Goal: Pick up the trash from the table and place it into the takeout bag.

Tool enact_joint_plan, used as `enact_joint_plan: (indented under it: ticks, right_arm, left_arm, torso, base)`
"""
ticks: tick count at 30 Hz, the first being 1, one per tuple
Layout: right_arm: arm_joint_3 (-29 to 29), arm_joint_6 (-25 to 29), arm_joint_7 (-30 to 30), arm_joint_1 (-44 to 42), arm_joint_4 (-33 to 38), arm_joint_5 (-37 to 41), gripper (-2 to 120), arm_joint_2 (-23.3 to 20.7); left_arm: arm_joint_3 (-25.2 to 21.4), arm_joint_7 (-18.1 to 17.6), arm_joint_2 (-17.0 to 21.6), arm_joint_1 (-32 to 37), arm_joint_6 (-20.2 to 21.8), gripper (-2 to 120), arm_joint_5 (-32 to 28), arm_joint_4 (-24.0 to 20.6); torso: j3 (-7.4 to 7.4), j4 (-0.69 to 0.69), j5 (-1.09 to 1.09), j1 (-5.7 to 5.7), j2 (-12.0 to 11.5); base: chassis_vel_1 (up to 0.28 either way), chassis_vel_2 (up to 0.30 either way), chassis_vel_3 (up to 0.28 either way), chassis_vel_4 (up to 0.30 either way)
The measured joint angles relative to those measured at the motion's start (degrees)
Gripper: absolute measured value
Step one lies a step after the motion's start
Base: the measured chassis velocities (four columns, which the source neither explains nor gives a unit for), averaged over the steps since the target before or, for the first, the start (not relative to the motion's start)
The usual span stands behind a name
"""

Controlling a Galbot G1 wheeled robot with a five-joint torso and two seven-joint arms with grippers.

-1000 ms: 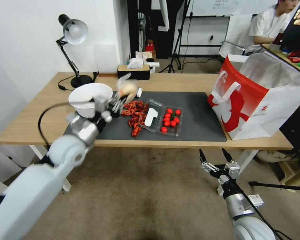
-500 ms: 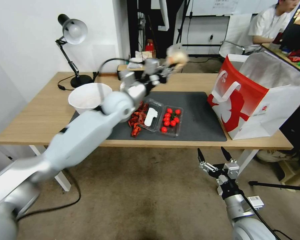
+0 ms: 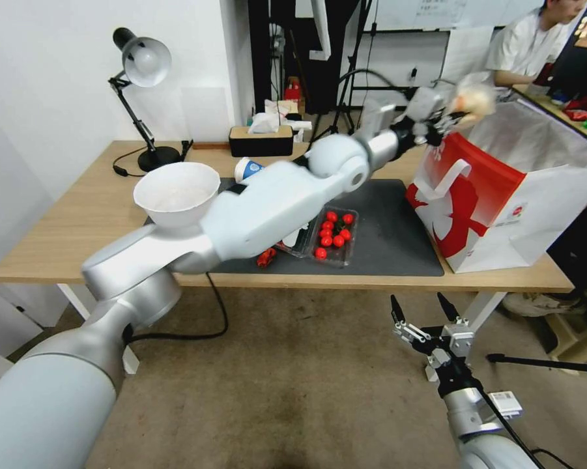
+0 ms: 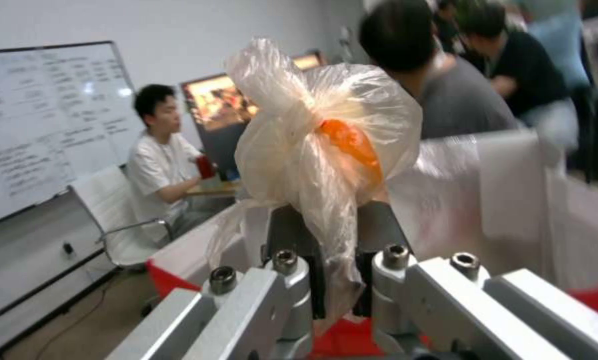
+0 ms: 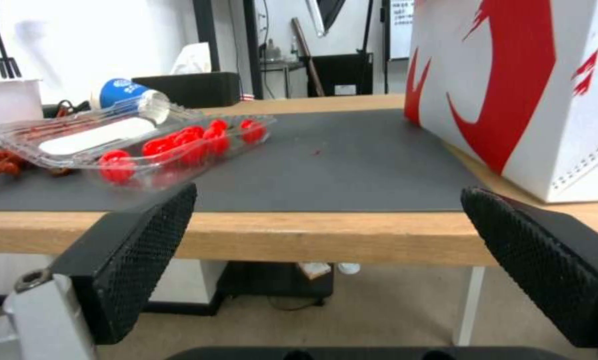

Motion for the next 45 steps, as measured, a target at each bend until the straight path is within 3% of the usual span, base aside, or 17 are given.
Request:
enact_joint_plan:
  ticks: [6, 22, 24, 30, 32, 35, 38, 40, 42, 44, 45]
  right_arm:
    - [0.4, 0.5, 0.0, -0.3, 0.3, 0.2, 100, -0.2]
    - [0.4, 1.2, -0.1, 0.1, -0.7, 0.8, 100, -0.6]
    - [0.3, 1.2, -0.1, 0.5, -1.1, 1.3, 100, -0.7]
    - [0.0, 1.2, -0.1, 0.9, -1.5, 1.8, 100, -0.8]
    - [0.0, 1.2, -0.1, 1.2, -1.8, 1.9, 100, -0.9]
    - [-0.1, 1.2, -0.2, 1.3, -2.0, 1.9, 100, -1.0]
    - [-0.2, 1.2, -0.2, 1.6, -2.3, 2.0, 100, -1.0]
    - [-0.4, 1.2, -0.2, 2.0, -2.5, 2.0, 100, -1.1]
    - [-0.4, 1.2, -0.1, 2.0, -2.5, 2.1, 100, -1.1]
    - [-0.8, 1.1, -0.1, 2.2, -2.7, 2.1, 100, -1.2]
    - [-0.8, 1.1, -0.1, 2.2, -2.7, 2.1, 100, -1.2]
  left_arm:
    - [5.2, 2.5, -2.5, -4.7, -0.1, 5, 3.4, 2.6]
    - [8.8, 4.8, -4.5, -7.3, 1.1, 8, 14.5, 5.5]
    - [9.1, 4.8, -4.4, -7.1, 0.7, 19, 14.8, 5.5]
    - [9.3, 4.7, -4.3, -7.0, 0.6, 36, 14.7, 5.5]
    - [9.3, 4.7, -4.3, -7.3, 0.6, 50, 14.5, 5.4]
    - [9.3, 4.6, -4.3, -7.4, 0.5, 55, 14.2, 5.4]
    - [9.5, 4.6, -4.3, -7.6, 0.5, 64, 13.2, 5.2]
    - [9.7, 4.5, -4.3, -7.8, 0.5, 78, 12.6, 5.1]
    - [9.7, 4.5, -4.3, -7.8, 0.5, 79, 12.5, 5.1]
    - [9.7, 4.0, -4.3, -7.9, 0.5, 93, 11.6, 4.7]
    - [9.7, 4.0, -4.3, -7.9, 0.5, 93, 11.6, 4.7]
  torso:
    - [0.00, -0.02, -0.01, 0.00, 0.0]
    - [0.00, 0.01, -0.02, 0.00, 0.0]
    - [0.00, 0.00, -0.02, 0.00, 0.0]
    - [0.00, 0.01, -0.02, 0.00, 0.0]
    - [0.00, 0.00, -0.02, 0.00, 0.0]
    - [0.00, 0.00, -0.02, 0.00, 0.0]
    - [0.00, 0.00, -0.02, 0.00, 0.0]
    - [0.00, 0.00, -0.02, 0.00, 0.0]
    - [0.00, 0.00, -0.02, 0.00, 0.0]
    - [0.00, 0.00, -0.02, 0.00, 0.0]
    - [0.00, 0.00, -0.02, 0.00, 0.0]
  base:
    - [0.000, 0.000, 0.000, 0.000]
    - [0.000, 0.000, 0.000, 0.000]
    - [0.000, 0.000, 0.000, 0.000]
    - [0.000, 0.000, 0.000, 0.000]
    - [0.000, 0.000, 0.000, 0.000]
    - [0.000, 0.000, 0.000, 0.000]
    - [0.000, 0.000, 0.000, 0.000]
    - [0.000, 0.000, 0.000, 0.000]
    - [0.000, 0.000, 0.000, 0.000]
    - [0.000, 0.000, 0.000, 0.000]
    - [0.000, 0.000, 0.000, 0.000]
